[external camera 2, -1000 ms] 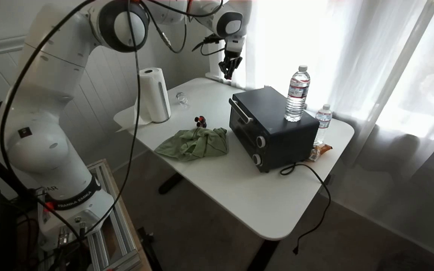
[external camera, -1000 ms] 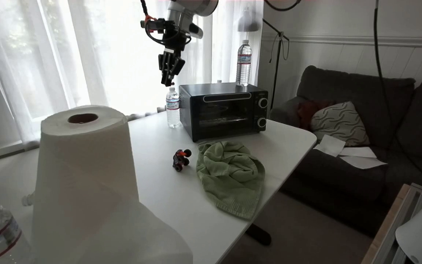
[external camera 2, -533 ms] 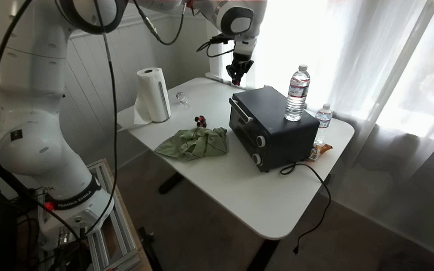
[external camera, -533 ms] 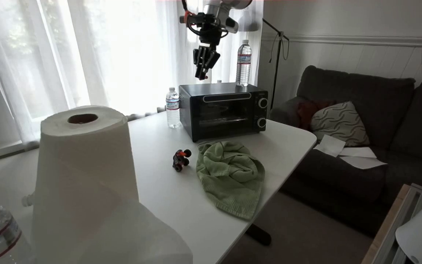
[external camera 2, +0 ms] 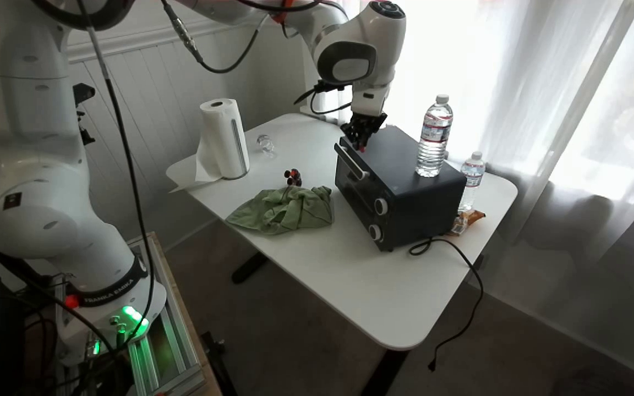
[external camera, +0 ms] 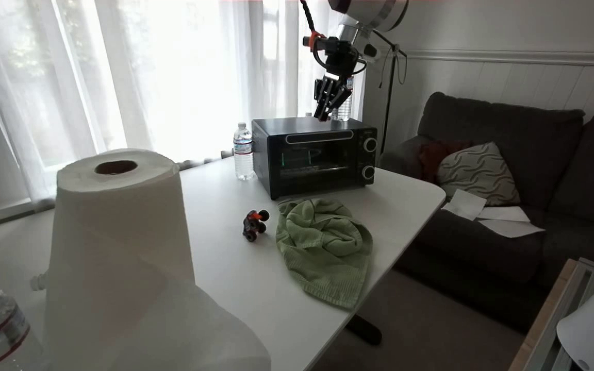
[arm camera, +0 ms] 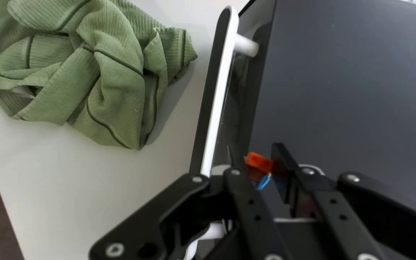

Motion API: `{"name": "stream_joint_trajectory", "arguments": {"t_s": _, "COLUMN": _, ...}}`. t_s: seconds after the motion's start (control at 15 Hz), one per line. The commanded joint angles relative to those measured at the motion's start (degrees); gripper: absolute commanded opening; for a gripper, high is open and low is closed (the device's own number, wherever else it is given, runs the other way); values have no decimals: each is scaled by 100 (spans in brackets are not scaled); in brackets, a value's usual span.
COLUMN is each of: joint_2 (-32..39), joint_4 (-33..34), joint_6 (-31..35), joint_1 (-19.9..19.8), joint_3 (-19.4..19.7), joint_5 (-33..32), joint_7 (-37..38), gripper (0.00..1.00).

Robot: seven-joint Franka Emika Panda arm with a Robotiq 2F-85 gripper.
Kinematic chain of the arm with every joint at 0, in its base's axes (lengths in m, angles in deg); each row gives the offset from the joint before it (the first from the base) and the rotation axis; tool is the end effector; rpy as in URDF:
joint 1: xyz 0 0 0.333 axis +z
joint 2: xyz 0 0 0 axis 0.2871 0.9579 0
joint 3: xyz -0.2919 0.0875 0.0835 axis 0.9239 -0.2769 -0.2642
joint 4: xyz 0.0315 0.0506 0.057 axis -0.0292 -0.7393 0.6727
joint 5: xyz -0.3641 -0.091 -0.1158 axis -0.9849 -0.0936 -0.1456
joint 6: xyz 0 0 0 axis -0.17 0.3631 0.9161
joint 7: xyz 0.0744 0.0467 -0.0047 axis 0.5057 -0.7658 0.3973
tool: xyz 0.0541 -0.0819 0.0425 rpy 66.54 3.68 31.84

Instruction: Lift the orange object from the table and put it on the microwave

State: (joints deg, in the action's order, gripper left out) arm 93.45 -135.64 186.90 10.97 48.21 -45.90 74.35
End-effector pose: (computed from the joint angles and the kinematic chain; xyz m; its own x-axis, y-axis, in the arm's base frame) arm 0.6387 -0.0917 0.3728 -0.0876 -0.9514 -0.2954 -0.9849 0.1272 -0.1177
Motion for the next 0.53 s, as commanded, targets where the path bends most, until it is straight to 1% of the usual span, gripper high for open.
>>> {"name": "stream_joint_trajectory", "arguments": {"t_s": 0.0, "joint_2": -274, "joint_4": -497, "joint_6": 406, "joint_1": -64, "joint_3": -31, "joint_5": 441, "joint_7": -465, "gripper": 8}}
{"name": "stream_joint_trajectory", "arguments": {"t_s": 0.2, "joint_2": -267, "joint_4": -558, "joint_6": 591, "joint_1": -68, "joint_3": -50, "joint_5": 672, "joint_7": -716, "gripper": 8}}
{"name": "stream_joint_trajectory", "arguments": {"t_s": 0.47, "joint_2": -116, "joint_4": -429, "joint_6": 792, "joint_1": -53, "joint_3": -54, "joint_5": 868, "joint_7": -885, "gripper": 8}}
